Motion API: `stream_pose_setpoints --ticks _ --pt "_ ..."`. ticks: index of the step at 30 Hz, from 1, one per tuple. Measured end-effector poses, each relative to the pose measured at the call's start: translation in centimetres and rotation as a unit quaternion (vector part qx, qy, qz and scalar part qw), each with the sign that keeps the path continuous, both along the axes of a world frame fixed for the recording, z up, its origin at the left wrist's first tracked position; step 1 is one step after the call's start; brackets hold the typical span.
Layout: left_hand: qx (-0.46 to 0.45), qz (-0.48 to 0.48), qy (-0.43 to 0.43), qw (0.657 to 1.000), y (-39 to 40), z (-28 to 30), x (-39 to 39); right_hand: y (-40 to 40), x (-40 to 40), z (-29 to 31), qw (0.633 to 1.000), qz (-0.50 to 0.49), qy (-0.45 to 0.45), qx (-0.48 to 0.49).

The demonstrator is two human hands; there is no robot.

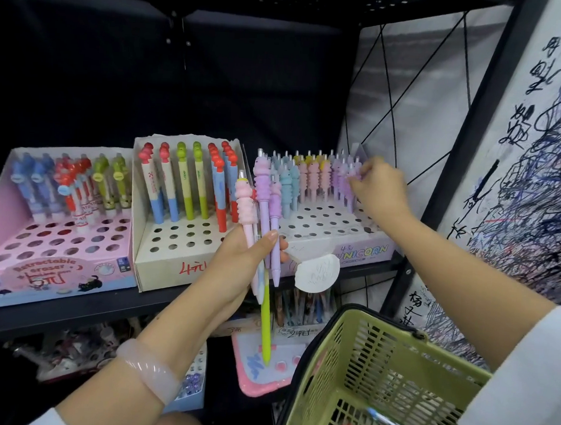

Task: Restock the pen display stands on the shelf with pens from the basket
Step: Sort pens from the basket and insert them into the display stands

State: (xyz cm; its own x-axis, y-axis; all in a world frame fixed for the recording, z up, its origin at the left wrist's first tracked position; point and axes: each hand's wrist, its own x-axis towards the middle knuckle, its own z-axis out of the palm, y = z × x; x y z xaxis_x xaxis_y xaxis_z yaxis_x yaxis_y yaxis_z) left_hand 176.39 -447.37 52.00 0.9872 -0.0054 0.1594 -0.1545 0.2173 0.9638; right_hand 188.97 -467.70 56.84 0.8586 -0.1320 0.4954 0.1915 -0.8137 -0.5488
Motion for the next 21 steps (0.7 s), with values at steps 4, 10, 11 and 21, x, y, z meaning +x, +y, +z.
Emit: stream_pose_setpoints --ticks 4,10,11,21 --pt "0.005 0.000 -0.011 1.000 -0.1 -0.2 -0.4 3.2 -4.1 0.7 0.956 0.209 0.094 0.184" --pt "-0.004 -0.005 -0.028 1.000 0.0 0.0 -0.9 6.6 -8.0 0.4 0.851 0.393 0.228 0.265" --pt "-0.007 -0.009 -0.031 0.999 0.0 0.1 -1.0 6.7 -8.0 0.3 0.842 0.403 0.231 0.275" --pt "-0.006 -0.008 0.005 1.000 0.7 -0.5 -1.2 3.4 -6.0 3.2 0.907 0.246 0.063 0.336"
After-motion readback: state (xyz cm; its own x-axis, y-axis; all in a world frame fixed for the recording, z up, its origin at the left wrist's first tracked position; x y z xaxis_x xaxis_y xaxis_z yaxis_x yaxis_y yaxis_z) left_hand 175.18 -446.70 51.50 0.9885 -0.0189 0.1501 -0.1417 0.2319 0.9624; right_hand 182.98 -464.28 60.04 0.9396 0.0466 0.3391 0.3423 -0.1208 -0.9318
